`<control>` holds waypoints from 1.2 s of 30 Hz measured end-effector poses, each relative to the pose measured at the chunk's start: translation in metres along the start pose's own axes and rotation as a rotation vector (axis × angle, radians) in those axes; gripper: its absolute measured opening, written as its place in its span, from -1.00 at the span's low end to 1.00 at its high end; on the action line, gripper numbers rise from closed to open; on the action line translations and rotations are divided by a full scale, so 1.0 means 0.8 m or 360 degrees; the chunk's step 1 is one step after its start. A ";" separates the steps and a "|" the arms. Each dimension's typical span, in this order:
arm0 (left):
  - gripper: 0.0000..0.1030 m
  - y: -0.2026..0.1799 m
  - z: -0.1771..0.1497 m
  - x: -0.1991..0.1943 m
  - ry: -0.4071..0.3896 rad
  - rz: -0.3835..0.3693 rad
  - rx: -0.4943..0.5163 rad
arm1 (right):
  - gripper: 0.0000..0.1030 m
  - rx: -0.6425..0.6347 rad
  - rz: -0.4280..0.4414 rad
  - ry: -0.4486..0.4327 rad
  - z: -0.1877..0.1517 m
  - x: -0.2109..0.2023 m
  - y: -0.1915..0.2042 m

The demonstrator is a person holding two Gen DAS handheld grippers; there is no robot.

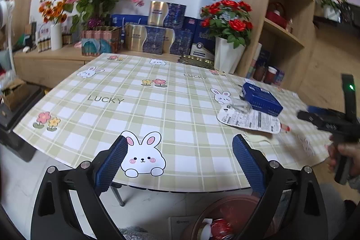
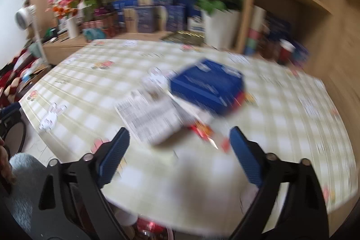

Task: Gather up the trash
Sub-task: 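Reach the right tool to the table and grasp the clear plastic wrapper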

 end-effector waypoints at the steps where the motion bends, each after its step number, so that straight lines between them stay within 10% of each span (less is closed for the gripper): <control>1: 0.78 0.002 -0.002 0.004 0.0012 -0.0011 -0.0020 | 0.68 -0.0014 0.0021 0.0002 0.010 0.006 0.005; 9: 0.78 0.000 -0.009 0.021 0.0072 -0.0007 -0.0024 | 0.32 -0.0072 0.0153 0.0183 0.090 0.099 0.046; 20: 0.78 0.007 -0.012 0.038 0.0144 -0.0058 -0.0101 | 0.14 -0.0041 -0.0001 0.0463 0.083 0.173 0.057; 23: 0.78 0.005 -0.013 0.039 0.0153 -0.0050 -0.0092 | -0.32 -0.0077 -0.0112 0.0507 0.081 0.178 0.047; 36: 0.78 -0.019 -0.013 0.044 0.0233 0.0015 0.0058 | -0.66 0.0186 0.0143 0.0133 0.036 0.040 0.003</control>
Point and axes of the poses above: each gripper's, at about its wrist camera, not at the fingertips, and x roughly the way its jaws point, y to its left, z to its top, the point moved 8 cm from there along x, roughly the way its jaws point, and after that the axes turned 13 degrees about y, right-handed, at the moved point
